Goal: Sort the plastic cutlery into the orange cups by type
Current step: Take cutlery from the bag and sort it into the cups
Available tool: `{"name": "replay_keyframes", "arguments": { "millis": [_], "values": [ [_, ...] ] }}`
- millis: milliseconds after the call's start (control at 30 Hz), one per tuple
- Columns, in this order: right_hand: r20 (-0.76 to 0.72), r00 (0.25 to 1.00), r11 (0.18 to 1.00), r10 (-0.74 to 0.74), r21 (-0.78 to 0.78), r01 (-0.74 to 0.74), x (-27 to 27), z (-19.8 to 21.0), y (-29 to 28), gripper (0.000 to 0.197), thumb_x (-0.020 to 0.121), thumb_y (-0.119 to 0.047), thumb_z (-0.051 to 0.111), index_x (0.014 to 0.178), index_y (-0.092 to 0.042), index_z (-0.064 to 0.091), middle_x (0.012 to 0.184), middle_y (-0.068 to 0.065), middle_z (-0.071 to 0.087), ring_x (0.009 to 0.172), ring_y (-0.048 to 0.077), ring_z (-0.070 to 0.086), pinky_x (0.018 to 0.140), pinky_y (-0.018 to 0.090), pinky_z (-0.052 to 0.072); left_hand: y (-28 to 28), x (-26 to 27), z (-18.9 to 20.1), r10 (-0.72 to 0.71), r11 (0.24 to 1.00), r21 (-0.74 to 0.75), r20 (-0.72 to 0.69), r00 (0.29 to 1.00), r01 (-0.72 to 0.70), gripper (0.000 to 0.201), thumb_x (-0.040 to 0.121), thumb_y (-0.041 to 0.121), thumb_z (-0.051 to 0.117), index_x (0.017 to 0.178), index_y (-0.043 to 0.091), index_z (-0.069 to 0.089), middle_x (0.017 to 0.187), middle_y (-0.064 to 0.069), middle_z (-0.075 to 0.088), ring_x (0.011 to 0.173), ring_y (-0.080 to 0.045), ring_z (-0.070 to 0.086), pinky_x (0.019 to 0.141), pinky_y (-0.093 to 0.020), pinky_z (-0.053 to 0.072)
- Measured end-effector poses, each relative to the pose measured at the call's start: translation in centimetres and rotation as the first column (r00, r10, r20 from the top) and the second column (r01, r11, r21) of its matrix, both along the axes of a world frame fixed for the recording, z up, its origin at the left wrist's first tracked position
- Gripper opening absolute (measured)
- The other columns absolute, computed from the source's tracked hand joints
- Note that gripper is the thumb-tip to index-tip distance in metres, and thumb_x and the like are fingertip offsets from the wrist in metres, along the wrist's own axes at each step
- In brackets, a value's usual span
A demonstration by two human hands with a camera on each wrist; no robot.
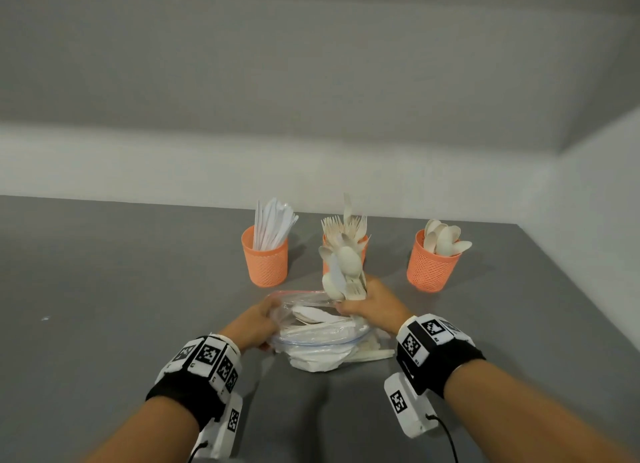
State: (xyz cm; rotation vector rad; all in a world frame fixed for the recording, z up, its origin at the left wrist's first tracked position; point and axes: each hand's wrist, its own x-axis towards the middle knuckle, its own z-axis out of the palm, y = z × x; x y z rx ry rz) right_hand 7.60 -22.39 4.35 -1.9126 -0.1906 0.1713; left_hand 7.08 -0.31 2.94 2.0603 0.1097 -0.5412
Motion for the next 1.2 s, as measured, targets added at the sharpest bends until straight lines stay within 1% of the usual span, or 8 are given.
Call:
{"name": "replay_keyframes", "arguments": {
  "millis": [200,333,433,533,667,867,1000,1200],
  "values": [
    [-0.024,0.97,0.857,-0.24,0.463,0.224,0.9,3.9,-0.2,0.011,0.079,0.0,0.066,0.088,-0.008,0.065,0.073,0.006,0.067,0.071,0.017,0.065,0.071,0.029,0.055,-0.8,0.2,2.1,0.04,0.999,-0.005,-0.026,0.999,-0.04,0.035,0.091,0.003,0.043,0.124,0.011,0.041,0.077,-0.005,0.046,0.057,-0.017,0.046,0.049,-0.023,0.049],
    [-0.04,0.959,0.77,-0.281,0.587,0.25,1.1,6.0,-0.6,0.003,0.084,-0.007,0.064,0.086,-0.005,0.063,0.064,0.005,0.066,0.059,0.016,0.063,0.058,0.028,0.052,-0.9,0.8,3.5,-0.196,0.923,0.364,0.178,0.964,0.121,0.021,0.088,0.024,0.056,0.108,0.029,0.061,0.121,-0.007,0.05,0.114,-0.023,0.05,0.095,-0.032,0.042],
    [-0.083,0.971,0.753,-0.225,0.618,0.227,0.7,6.6,-0.3,0.006,0.085,-0.006,0.061,0.08,-0.008,0.064,0.068,0.01,0.062,0.058,0.018,0.06,0.063,0.035,0.047,-2.3,0.7,5.8,-0.264,0.954,0.241,0.4,0.878,0.178,0.051,0.08,0.04,0.067,0.127,0.031,0.051,0.14,0.005,0.033,0.134,-0.013,0.029,0.113,-0.035,0.027],
    [-0.099,0.989,0.773,-0.107,0.618,0.145,0.0,6.8,0.9,0.011,0.086,-0.006,0.059,0.078,-0.008,0.065,0.065,0.008,0.062,0.06,0.018,0.061,0.063,0.036,0.048,-5.1,0.7,7.3,-0.302,0.939,-0.044,0.363,0.882,0.341,0.086,0.065,0.049,0.077,0.138,0.031,0.034,0.135,0.012,0.045,0.122,-0.004,0.046,0.105,-0.028,0.039],
    [-0.155,0.988,0.763,-0.012,0.638,0.109,-0.3,6.7,2.1,0.019,0.086,-0.007,0.062,0.102,0.001,0.056,0.062,0.006,0.062,0.058,0.013,0.064,0.058,0.027,0.057,-6.8,1.1,6.9,-0.27,0.822,-0.424,0.298,0.916,0.38,0.072,0.071,0.023,0.076,0.134,0.023,0.04,0.118,0.008,0.063,0.107,-0.004,0.062,0.087,-0.019,0.05],
    [-0.204,0.958,0.805,0.2,0.591,-0.042,-1.1,6.8,2.4,0.032,0.078,-0.012,0.069,0.106,-0.004,0.055,0.064,0.005,0.065,0.057,0.017,0.06,0.051,0.024,0.054,-6.2,0.8,7.0,-0.367,0.589,-0.658,0.3,0.88,0.47,0.041,0.055,0.052,0.081,0.069,0.015,0.068,0.056,0.008,0.058,0.062,-0.008,0.058,0.069,-0.022,0.049],
    [-0.26,0.915,0.784,0.308,0.614,-0.089,-1.3,6.6,3.0,0.034,0.079,-0.039,0.066,0.086,-0.006,0.058,0.051,0.002,0.056,0.041,0.012,0.054,0.043,0.021,0.047,-6.1,0.9,6.2,-0.296,0.449,-0.821,0.236,0.926,0.353,0.067,0.052,0.05,0.085,0.108,0.019,0.066,0.045,0.005,0.053,0.046,-0.007,0.056,0.051,-0.021,0.049],
    [-0.383,0.89,0.801,0.246,0.597,0.035,-1.8,6.2,4.7,0.069,0.064,-0.079,0.036,0.071,-0.014,0.058,0.041,0.002,0.042,0.031,0.01,0.042,0.035,0.016,0.036,-6.0,0.9,5.9,-0.219,0.622,-0.724,0.205,0.954,0.298,0.064,0.066,0.026,0.073,0.123,0.0,0.056,0.036,0.004,0.048,0.036,-0.009,0.052,0.044,-0.02,0.047]
  ]
}}
